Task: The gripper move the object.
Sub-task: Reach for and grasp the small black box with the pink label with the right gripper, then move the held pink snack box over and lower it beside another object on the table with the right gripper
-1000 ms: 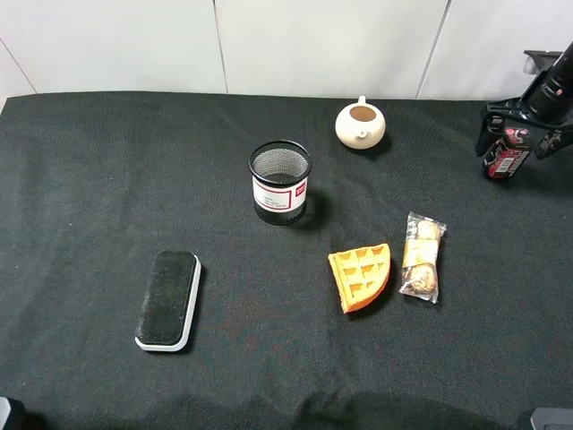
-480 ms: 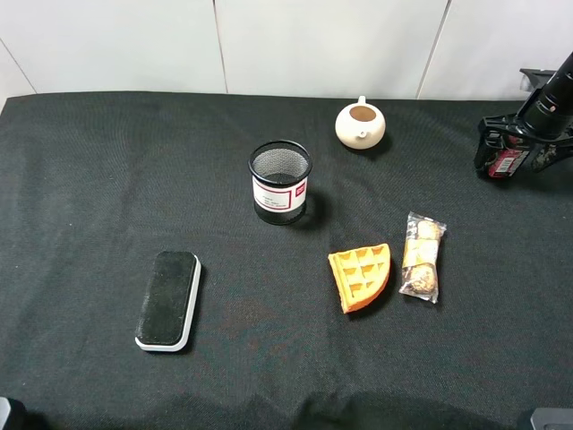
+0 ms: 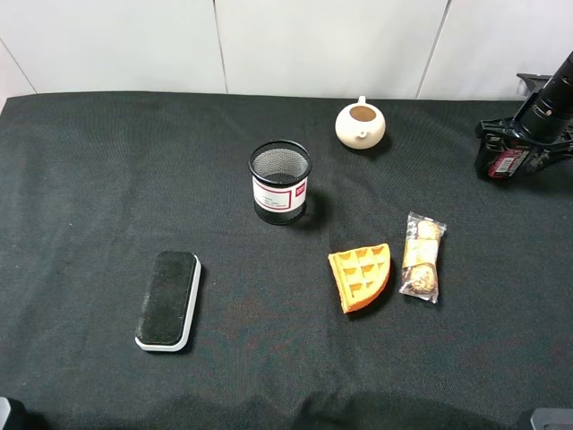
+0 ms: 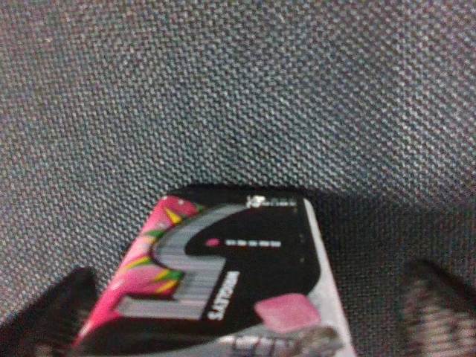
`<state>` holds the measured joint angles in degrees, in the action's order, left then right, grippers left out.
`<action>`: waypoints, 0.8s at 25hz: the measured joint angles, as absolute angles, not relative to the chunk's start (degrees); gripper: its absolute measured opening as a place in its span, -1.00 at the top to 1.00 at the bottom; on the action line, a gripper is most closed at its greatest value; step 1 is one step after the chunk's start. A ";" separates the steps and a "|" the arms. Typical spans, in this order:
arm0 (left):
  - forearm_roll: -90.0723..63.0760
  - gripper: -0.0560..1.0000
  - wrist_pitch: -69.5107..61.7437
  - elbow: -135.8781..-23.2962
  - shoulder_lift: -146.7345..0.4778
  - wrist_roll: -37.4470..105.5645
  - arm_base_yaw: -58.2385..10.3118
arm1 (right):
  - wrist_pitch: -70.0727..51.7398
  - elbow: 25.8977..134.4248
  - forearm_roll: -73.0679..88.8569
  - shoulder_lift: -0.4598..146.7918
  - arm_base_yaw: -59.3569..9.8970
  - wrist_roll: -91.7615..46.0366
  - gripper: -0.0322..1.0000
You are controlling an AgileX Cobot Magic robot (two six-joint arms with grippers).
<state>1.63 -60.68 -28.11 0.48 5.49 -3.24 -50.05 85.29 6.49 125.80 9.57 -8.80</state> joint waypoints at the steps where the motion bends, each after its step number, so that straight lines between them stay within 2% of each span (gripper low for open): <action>1: 1.63 -0.91 -60.68 -28.11 0.48 5.49 -3.24 | -50.05 85.29 6.49 125.80 9.57 -8.80 0.04; 3: 1.63 -0.91 -60.68 -28.11 0.48 5.49 -3.24 | -50.05 85.29 6.49 125.80 9.57 -8.80 0.27; 4: 1.63 -0.91 -60.68 -28.11 0.48 5.49 -3.24 | -50.05 85.29 6.49 125.80 9.57 -8.80 0.29; 20: 1.63 -0.91 -60.68 -28.11 0.48 5.49 -3.24 | -50.87 85.29 6.43 125.59 9.57 -8.80 0.29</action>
<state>1.63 -60.68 -28.11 0.48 5.49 -3.24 -50.87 85.29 6.43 125.59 9.57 -8.80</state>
